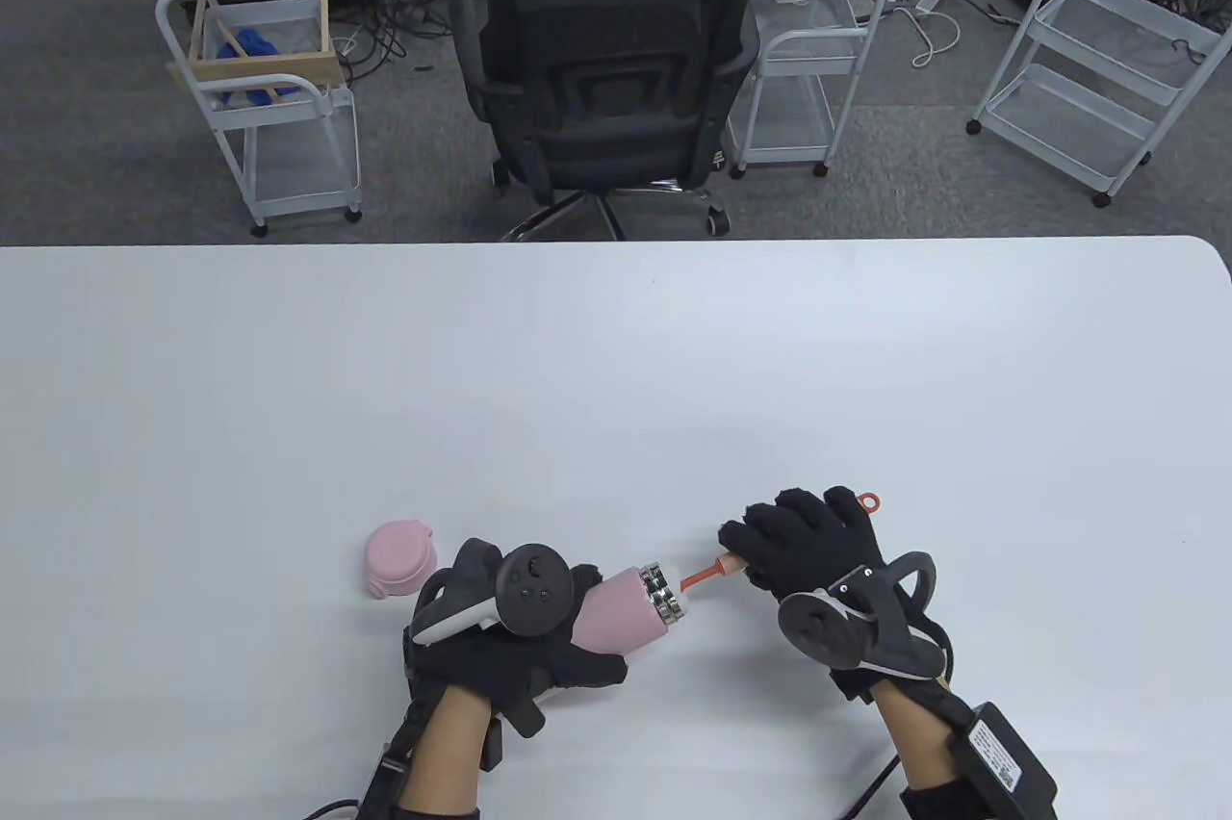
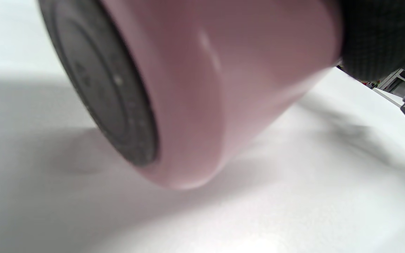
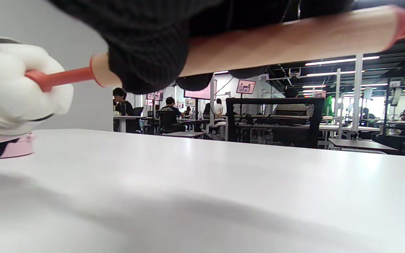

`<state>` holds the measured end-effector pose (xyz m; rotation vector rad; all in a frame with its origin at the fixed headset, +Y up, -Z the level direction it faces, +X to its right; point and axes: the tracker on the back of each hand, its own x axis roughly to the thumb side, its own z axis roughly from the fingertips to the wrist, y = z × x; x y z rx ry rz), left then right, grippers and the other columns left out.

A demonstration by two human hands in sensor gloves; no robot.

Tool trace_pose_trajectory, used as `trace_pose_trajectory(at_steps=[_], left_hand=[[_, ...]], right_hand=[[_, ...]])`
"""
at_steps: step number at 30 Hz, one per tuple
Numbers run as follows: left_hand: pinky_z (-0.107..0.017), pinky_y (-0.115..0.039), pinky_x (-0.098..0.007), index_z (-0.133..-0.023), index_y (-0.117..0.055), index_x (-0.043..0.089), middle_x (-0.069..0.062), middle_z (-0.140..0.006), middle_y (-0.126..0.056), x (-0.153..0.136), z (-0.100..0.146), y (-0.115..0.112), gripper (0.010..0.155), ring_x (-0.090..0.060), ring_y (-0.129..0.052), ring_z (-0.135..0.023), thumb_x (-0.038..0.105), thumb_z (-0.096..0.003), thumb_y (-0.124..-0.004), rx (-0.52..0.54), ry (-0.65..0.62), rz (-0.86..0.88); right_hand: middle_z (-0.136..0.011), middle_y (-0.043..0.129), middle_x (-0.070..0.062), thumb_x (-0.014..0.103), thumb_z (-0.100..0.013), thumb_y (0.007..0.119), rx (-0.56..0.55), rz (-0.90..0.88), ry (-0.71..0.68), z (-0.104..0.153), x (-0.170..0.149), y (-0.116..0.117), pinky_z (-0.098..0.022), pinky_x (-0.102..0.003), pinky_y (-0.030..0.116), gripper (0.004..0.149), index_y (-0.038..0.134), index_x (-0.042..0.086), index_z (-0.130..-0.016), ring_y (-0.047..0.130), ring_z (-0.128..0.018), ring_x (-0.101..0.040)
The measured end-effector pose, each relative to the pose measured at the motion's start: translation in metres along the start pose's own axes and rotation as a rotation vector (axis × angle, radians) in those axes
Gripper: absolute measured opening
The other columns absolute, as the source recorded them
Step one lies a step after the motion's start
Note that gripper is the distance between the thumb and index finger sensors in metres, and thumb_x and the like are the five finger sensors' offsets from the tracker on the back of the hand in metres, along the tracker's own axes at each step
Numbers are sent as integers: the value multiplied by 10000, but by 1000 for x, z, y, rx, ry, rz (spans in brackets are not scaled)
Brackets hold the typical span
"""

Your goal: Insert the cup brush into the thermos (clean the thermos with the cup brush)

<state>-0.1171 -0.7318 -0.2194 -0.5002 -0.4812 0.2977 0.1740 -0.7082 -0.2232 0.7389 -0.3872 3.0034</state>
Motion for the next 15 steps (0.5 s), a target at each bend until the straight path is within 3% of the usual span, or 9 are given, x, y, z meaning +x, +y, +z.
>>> trace_pose_trajectory(at_steps=[10,15], left_hand=[[-714,-676,-583,-1131,-396,153,-257,-1176,-507,-14,4,1,866,-504,-621,-1052,699,-535,-708,-5,59,-4],[-714,-676,-581,-1130,-395,154,-257,-1176,-507,-17,4,3,865,-503,-621,-1052,699,-536,-708,4,50,22]], right_hand=[[-1065,724,33,342,-498,802,-34,-12,161,9,-48,-1,-738,-705,490,528,696,407,-1011,706,-1042,-349],[-1065,723,32,345,-503,797,-51,-1,149,8,-45,-2,-736,-706,490,523,693,408,-1012,708,-1038,-353]])
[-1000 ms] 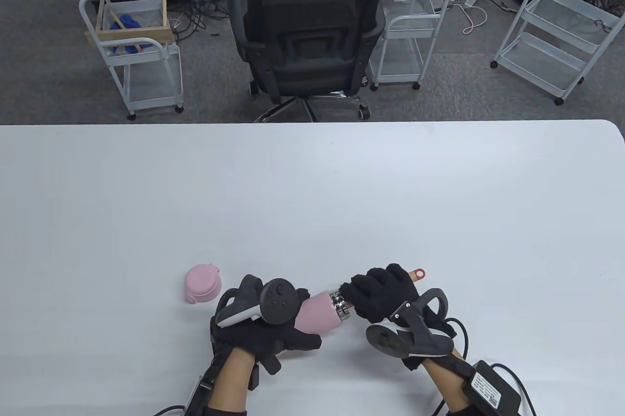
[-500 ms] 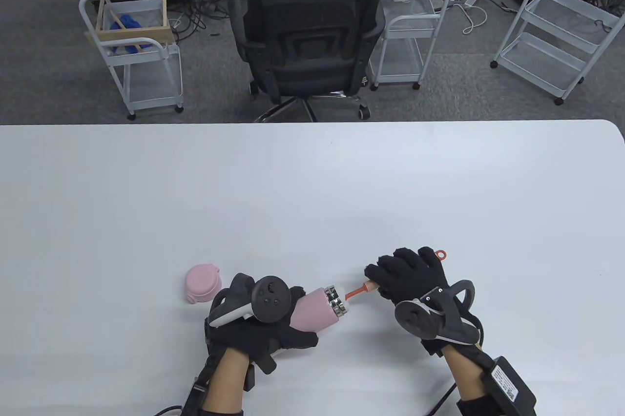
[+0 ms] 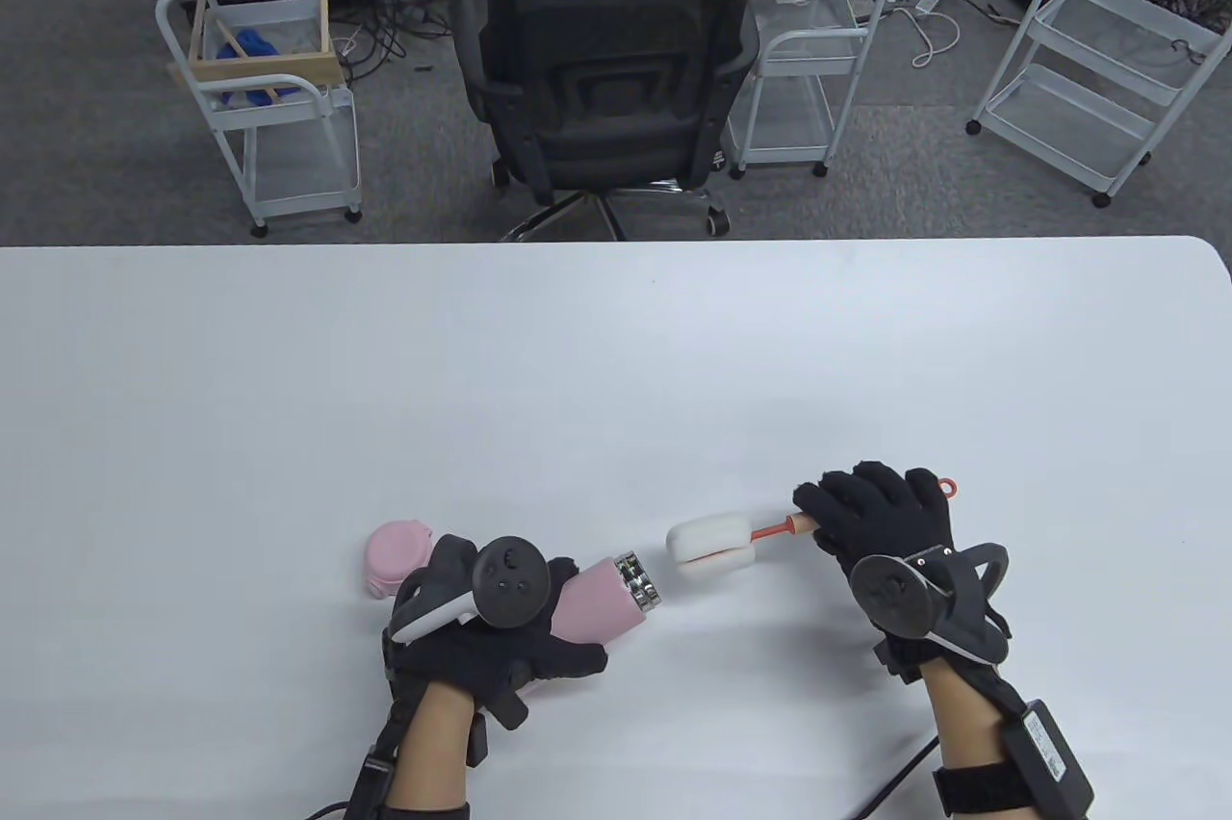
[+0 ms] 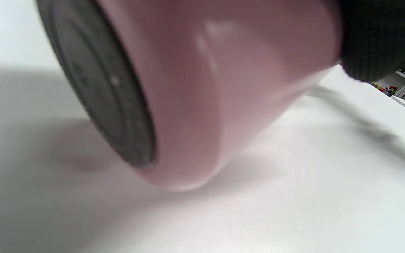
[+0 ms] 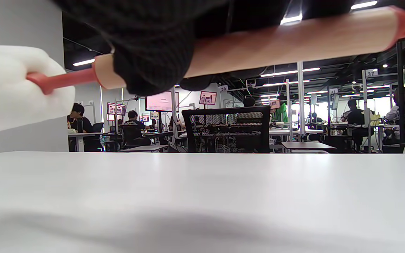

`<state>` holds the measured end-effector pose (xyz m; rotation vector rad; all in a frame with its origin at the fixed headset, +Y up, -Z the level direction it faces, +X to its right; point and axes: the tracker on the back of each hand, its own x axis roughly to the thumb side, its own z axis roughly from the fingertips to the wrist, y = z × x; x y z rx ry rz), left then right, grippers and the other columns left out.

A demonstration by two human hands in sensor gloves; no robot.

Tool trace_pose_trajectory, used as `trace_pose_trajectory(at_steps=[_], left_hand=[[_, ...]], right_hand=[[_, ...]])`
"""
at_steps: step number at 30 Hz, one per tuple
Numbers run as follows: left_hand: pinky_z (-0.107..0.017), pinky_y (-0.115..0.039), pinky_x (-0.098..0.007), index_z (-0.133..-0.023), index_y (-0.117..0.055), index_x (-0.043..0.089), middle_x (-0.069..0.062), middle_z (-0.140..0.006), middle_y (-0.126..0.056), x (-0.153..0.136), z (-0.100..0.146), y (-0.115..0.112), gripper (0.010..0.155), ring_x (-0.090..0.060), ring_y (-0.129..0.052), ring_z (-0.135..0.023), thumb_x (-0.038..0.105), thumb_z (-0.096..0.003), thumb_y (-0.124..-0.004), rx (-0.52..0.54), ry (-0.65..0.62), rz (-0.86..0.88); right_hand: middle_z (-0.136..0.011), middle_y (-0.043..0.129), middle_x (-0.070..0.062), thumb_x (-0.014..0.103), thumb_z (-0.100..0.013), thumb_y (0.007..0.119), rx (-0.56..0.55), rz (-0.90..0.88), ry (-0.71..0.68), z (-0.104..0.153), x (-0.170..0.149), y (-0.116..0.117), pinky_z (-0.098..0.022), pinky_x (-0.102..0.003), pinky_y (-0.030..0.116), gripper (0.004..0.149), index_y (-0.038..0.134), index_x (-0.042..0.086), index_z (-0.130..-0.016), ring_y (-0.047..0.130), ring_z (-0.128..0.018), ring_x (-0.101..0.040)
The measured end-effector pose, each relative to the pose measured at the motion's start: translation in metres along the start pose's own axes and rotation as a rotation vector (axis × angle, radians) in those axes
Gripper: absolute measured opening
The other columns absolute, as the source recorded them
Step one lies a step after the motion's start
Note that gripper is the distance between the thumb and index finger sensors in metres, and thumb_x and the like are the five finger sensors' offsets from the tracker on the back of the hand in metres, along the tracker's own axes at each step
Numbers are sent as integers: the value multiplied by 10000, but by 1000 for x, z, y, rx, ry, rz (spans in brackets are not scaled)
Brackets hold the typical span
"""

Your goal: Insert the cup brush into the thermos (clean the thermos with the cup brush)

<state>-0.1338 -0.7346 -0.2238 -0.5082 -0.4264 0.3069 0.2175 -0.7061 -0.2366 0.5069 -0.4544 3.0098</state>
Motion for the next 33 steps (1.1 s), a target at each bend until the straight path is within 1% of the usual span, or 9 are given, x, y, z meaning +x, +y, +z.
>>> trace_pose_trajectory(at_steps=[5,15,19,22,25,27,30,31,33], left_hand=[[-716,-675,-581,-1130,-395,155,-255,-1177,-505,2,-1,-1,864,-501,-620,-1053,699,-536,-706,-4,-13,-7],[-715,-676,-584,-1128,-409,158,-247,-1178,-513,9,0,-2,859,-499,-626,-1052,695,-532,-716,-13,-24,-51],[-713,-678,-583,-1128,-405,157,-247,-1178,-510,12,-1,-3,861,-500,-627,-1050,697,-533,-712,-15,-43,-30],[-714,-675,-583,-1129,-400,156,-247,-1180,-507,13,-1,-3,862,-499,-623,-1052,697,-534,-710,0,-33,-47],[-714,-675,-581,-1129,-396,157,-248,-1180,-505,13,-1,-3,862,-498,-622,-1053,698,-535,-707,8,-38,-33],[-715,-676,-581,-1130,-396,158,-246,-1181,-504,15,-1,-3,861,-497,-621,-1054,699,-536,-707,9,-50,-22],[-715,-676,-580,-1130,-396,159,-246,-1181,-505,18,-2,-4,861,-497,-622,-1053,699,-535,-706,4,-53,-43],[-714,-677,-580,-1130,-396,159,-245,-1181,-505,18,-2,-4,862,-496,-623,-1054,699,-534,-707,2,-55,-45],[-716,-676,-579,-1130,-395,158,-246,-1181,-504,18,-2,-5,862,-497,-622,-1054,699,-535,-705,-1,-59,-39]], right_hand=[[-1064,723,36,354,-502,794,-9,62,-78,0,18,0,-731,-703,503,524,688,413,-1011,717,-1033,-346],[-1051,732,32,344,-504,793,-32,93,-235,6,61,3,-724,-687,534,520,692,388,-1012,753,-1007,-330],[-1055,725,14,347,-515,788,-23,82,-277,8,78,5,-722,-690,533,521,682,372,-1025,761,-995,-337],[-1058,718,1,357,-527,778,-16,95,-279,9,88,7,-722,-688,538,520,669,365,-1035,764,-989,-341],[-1054,721,7,370,-530,774,0,70,-303,9,98,10,-720,-686,541,506,671,386,-1025,771,-982,-338],[-1051,722,22,385,-536,765,8,63,-328,11,105,12,-720,-685,543,476,678,432,-1002,774,-981,-331],[-1042,729,40,405,-544,751,7,64,-352,12,113,13,-720,-682,548,373,756,483,-908,776,-978,-325],[-1037,732,49,414,-546,745,7,62,-362,13,115,14,-718,-681,551,293,836,505,-810,778,-978,-319],[-1035,731,60,416,-553,735,13,62,-367,13,116,15,-720,-680,549,292,820,561,-791,777,-980,-316]])
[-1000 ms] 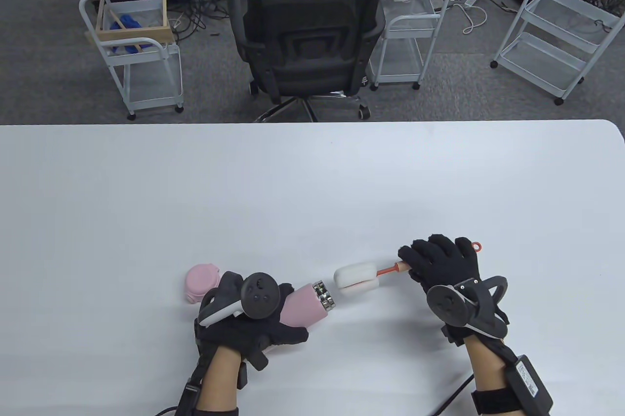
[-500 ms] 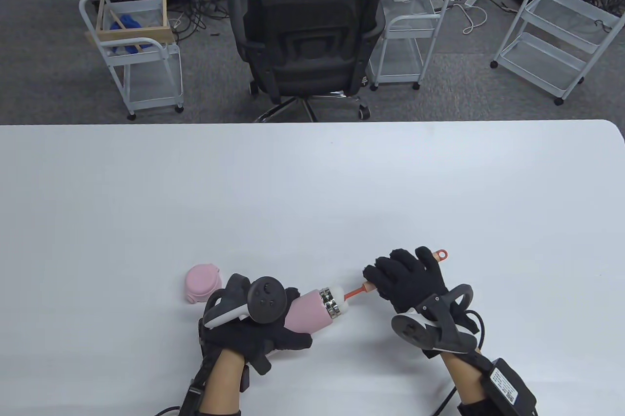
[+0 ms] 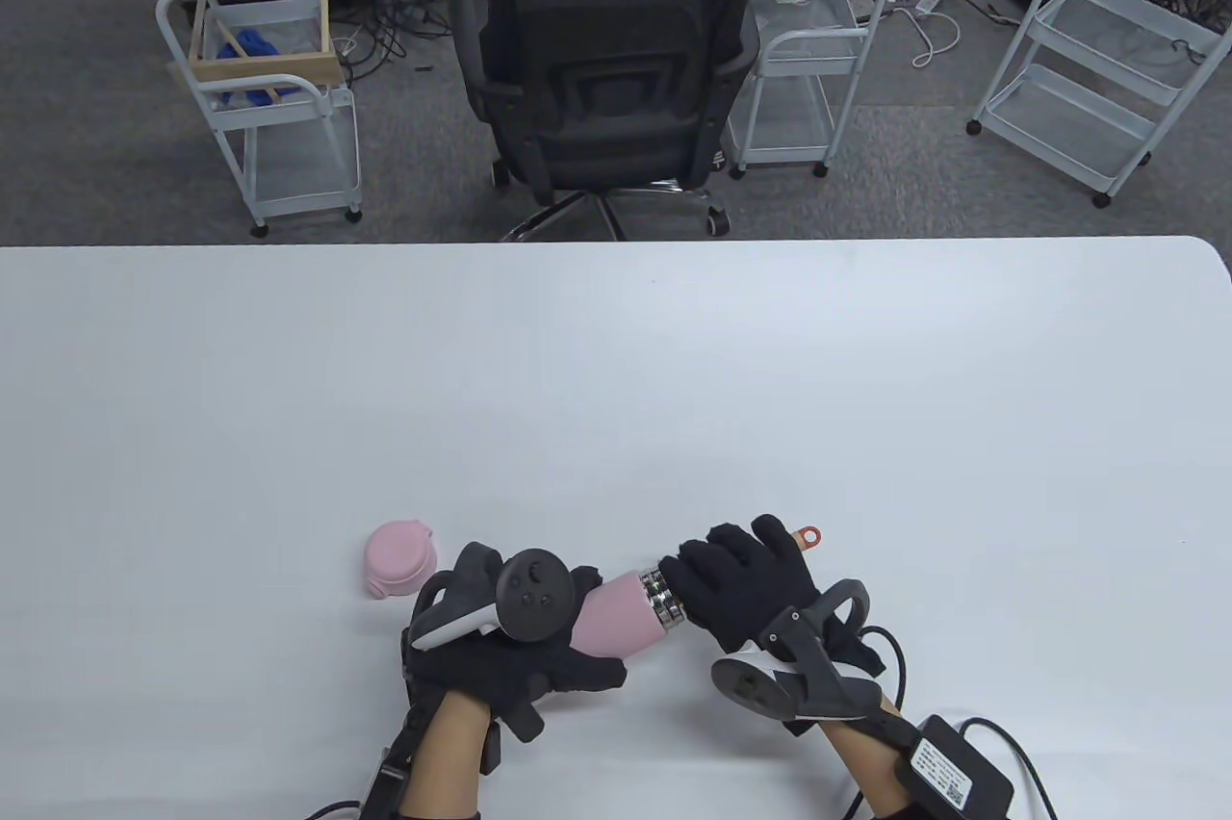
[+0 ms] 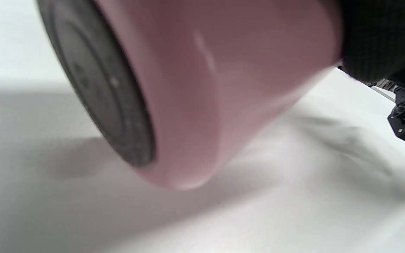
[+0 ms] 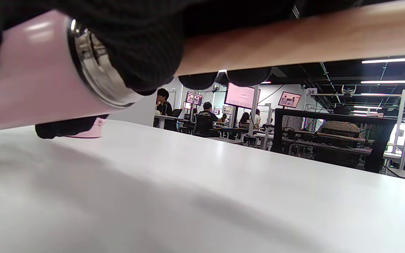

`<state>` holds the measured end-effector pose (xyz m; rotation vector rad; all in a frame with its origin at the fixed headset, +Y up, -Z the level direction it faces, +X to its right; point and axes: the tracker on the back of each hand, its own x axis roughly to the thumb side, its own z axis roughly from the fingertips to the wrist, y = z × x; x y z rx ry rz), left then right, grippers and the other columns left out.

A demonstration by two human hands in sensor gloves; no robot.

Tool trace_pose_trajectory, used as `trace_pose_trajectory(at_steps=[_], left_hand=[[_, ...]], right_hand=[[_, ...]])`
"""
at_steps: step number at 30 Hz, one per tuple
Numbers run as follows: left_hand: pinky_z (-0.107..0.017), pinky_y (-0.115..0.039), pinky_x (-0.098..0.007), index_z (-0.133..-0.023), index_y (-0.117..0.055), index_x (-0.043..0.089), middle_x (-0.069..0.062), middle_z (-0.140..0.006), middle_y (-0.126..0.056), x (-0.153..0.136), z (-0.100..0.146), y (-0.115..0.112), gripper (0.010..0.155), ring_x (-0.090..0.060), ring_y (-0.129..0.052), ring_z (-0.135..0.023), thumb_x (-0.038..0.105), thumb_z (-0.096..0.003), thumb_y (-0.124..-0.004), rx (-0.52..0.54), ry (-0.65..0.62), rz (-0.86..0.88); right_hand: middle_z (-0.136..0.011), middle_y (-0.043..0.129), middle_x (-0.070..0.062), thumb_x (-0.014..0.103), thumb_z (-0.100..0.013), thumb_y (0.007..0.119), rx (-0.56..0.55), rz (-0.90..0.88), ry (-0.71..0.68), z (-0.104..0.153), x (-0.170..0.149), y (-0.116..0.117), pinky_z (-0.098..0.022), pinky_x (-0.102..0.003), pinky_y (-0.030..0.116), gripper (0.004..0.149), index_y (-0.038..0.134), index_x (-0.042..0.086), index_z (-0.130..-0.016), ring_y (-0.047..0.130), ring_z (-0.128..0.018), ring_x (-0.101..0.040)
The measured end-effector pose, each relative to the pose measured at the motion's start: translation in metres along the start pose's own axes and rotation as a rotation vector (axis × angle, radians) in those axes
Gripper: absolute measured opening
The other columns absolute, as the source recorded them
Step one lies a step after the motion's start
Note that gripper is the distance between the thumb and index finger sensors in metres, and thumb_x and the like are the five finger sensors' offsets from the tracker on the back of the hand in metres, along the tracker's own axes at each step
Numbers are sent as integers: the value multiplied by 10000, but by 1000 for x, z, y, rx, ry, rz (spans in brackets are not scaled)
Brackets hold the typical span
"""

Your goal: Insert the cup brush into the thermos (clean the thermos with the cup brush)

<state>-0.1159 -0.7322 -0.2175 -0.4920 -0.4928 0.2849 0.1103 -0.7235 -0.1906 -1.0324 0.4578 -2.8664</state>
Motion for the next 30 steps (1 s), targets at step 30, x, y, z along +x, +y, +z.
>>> trace_pose_trajectory(at_steps=[30], left_hand=[[-718,-676,-576,-1131,-396,170,-232,-1189,-503,-20,12,10,857,-483,-623,-1056,705,-535,-701,70,53,28]], right_hand=[[-1063,721,-1,358,-507,760,12,-116,419,30,-111,15,-737,-674,535,530,672,400,-1028,719,-1010,-393]])
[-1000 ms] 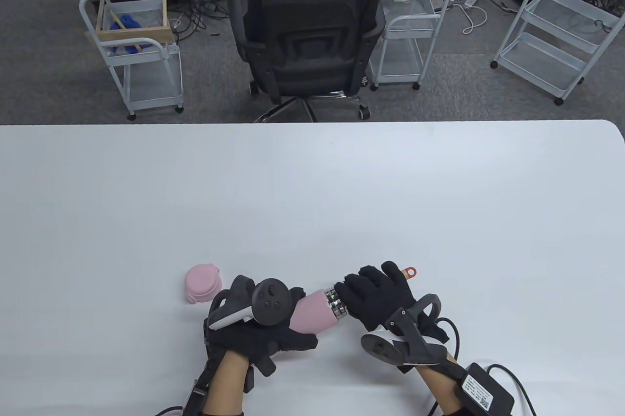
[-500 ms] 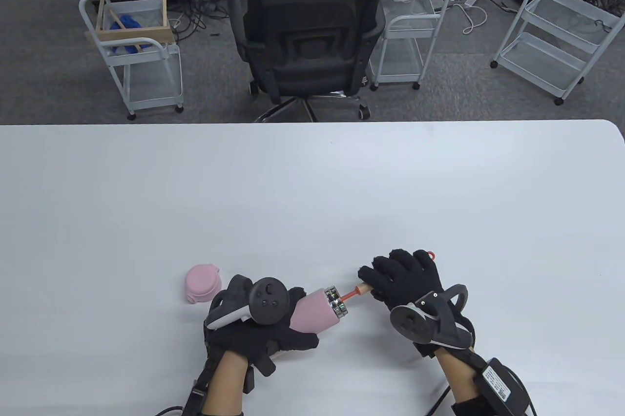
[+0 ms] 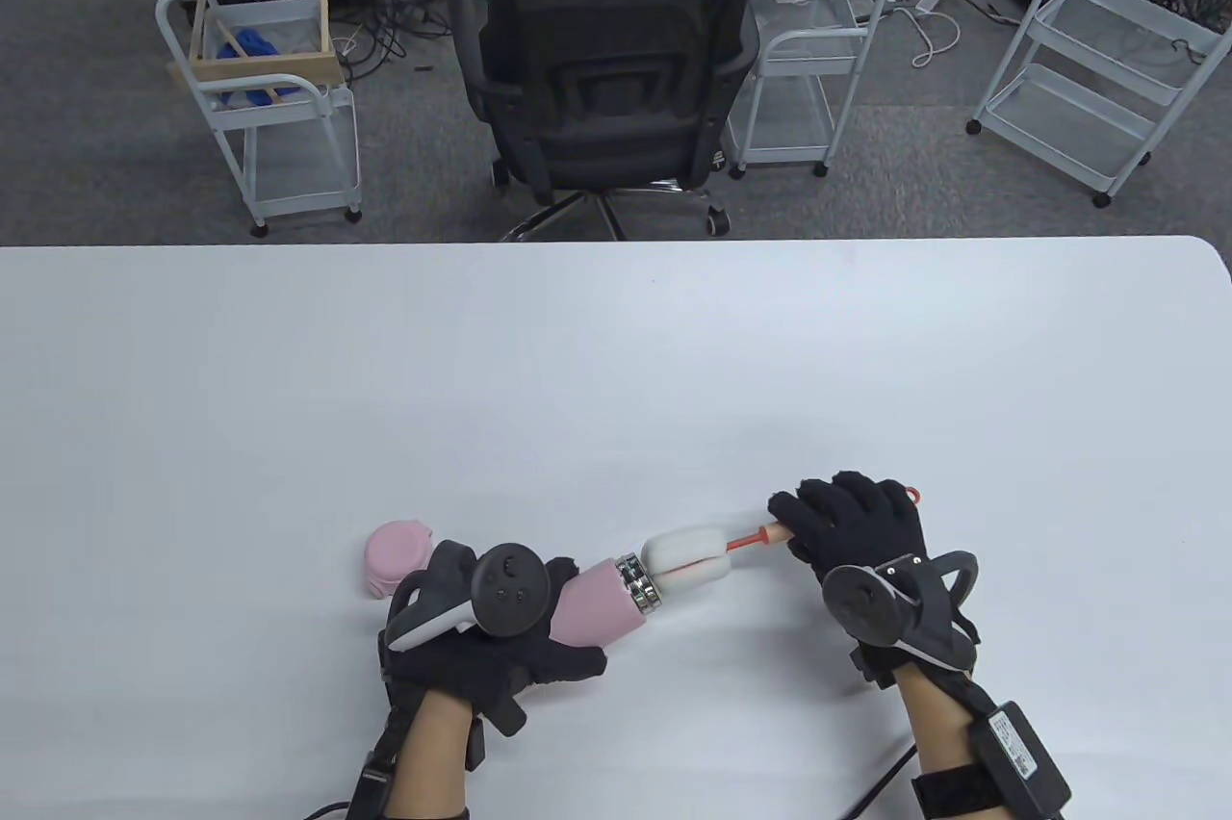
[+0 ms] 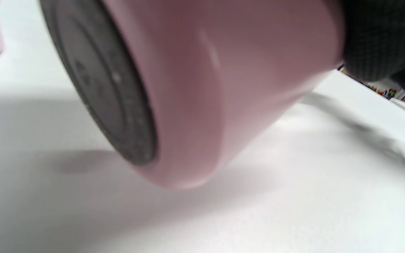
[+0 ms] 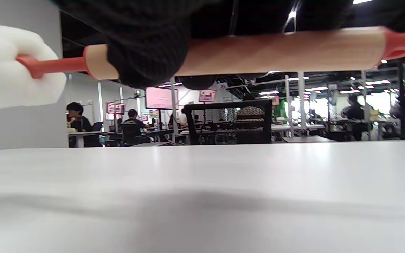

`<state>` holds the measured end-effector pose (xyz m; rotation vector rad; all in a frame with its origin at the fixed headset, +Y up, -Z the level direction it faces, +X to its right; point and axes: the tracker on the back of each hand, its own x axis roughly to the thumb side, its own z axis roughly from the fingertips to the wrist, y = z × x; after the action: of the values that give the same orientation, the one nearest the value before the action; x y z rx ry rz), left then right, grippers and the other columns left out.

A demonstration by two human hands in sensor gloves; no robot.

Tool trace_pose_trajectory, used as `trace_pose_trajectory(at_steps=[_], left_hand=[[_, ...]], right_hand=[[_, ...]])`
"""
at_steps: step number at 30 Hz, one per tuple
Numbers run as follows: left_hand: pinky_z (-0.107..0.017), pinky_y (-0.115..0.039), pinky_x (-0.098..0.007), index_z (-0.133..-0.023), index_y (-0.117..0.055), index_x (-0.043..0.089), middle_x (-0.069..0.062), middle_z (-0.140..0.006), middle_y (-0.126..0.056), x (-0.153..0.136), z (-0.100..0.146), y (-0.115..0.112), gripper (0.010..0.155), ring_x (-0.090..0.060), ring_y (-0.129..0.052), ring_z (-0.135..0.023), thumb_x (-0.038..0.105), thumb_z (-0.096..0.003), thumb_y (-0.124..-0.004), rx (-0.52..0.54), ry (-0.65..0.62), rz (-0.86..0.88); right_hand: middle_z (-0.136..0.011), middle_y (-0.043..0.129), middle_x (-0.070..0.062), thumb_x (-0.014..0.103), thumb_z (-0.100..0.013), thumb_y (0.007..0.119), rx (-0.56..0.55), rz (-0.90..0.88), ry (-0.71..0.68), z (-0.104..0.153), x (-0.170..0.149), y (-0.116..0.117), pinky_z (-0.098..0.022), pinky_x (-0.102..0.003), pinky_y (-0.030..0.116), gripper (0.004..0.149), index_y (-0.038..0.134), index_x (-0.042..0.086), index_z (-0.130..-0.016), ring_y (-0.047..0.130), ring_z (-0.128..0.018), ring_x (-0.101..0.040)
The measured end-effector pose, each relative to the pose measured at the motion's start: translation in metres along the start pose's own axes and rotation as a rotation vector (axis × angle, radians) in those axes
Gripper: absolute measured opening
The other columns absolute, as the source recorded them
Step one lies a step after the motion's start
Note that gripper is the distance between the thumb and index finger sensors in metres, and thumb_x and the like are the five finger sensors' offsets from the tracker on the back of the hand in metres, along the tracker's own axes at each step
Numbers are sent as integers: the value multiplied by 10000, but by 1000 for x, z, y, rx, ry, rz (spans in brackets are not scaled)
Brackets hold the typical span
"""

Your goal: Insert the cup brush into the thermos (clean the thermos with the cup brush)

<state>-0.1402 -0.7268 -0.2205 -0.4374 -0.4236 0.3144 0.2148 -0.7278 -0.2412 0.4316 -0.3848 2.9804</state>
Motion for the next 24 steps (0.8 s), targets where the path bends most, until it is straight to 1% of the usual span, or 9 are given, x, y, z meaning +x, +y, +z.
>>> trace_pose_trajectory(at_steps=[4,5,8,10,13,14,17,20,24], left_hand=[[-717,-672,-579,-1129,-390,173,-228,-1189,-498,-4,6,6,854,-480,-618,-1062,700,-534,-702,138,-47,98],[-719,-670,-581,-1129,-388,174,-223,-1191,-495,-4,6,6,854,-478,-616,-1064,700,-534,-702,155,-57,108],[-718,-665,-588,-1128,-379,177,-218,-1193,-486,-8,8,8,851,-476,-608,-1069,695,-535,-701,260,-99,193],[-718,-663,-593,-1128,-378,177,-216,-1194,-484,-11,9,9,850,-477,-607,-1070,694,-536,-700,302,-122,250],[-713,-664,-604,-1126,-375,175,-216,-1194,-479,-13,11,11,848,-484,-606,-1070,691,-537,-702,385,-156,341],[-713,-667,-603,-1126,-373,175,-216,-1192,-481,-13,13,13,848,-484,-609,-1068,693,-539,-697,435,-167,356],[-710,-672,-605,-1125,-375,178,-213,-1191,-483,-13,19,15,847,-477,-612,-1068,697,-537,-695,565,-178,395],[-707,-674,-604,-1121,-375,177,-212,-1187,-486,-14,23,17,848,-472,-615,-1066,700,-534,-692,667,-200,441],[-708,-674,-607,-1120,-371,182,-204,-1188,-484,-17,27,19,847,-462,-614,-1067,704,-532,-686,759,-256,545]], right_hand=[[-1053,737,-33,361,-524,757,51,-2,86,-2,-16,6,-712,-668,588,534,668,353,-1050,754,-976,-402],[-1049,744,-40,362,-528,756,60,1,92,-2,-16,7,-703,-663,605,533,670,341,-1053,766,-964,-402],[-1038,755,-54,365,-537,751,99,35,106,-7,-13,12,-680,-640,650,535,669,305,-1063,798,-934,-391],[-1027,770,-63,367,-541,749,110,44,117,-12,-9,14,-660,-620,683,536,673,285,-1065,829,-906,-382],[-1013,787,-69,368,-547,745,164,50,129,-27,0,18,-639,-601,715,538,677,257,-1069,866,-869,-368],[-1010,790,-69,370,-547,744,197,55,138,-35,4,20,-633,-594,724,539,677,252,-1069,875,-862,-363],[-1010,793,-70,371,-549,746,243,92,157,-54,14,27,-630,-592,732,537,680,252,-1068,878,-860,-363],[-1011,792,-70,369,-551,745,260,80,187,-70,21,34,-627,-594,736,534,682,245,-1067,880,-859,-363],[-1007,794,-77,369,-553,746,290,107,239,-92,29,48,-624,-592,742,532,684,236,-1065,884,-854,-365]])
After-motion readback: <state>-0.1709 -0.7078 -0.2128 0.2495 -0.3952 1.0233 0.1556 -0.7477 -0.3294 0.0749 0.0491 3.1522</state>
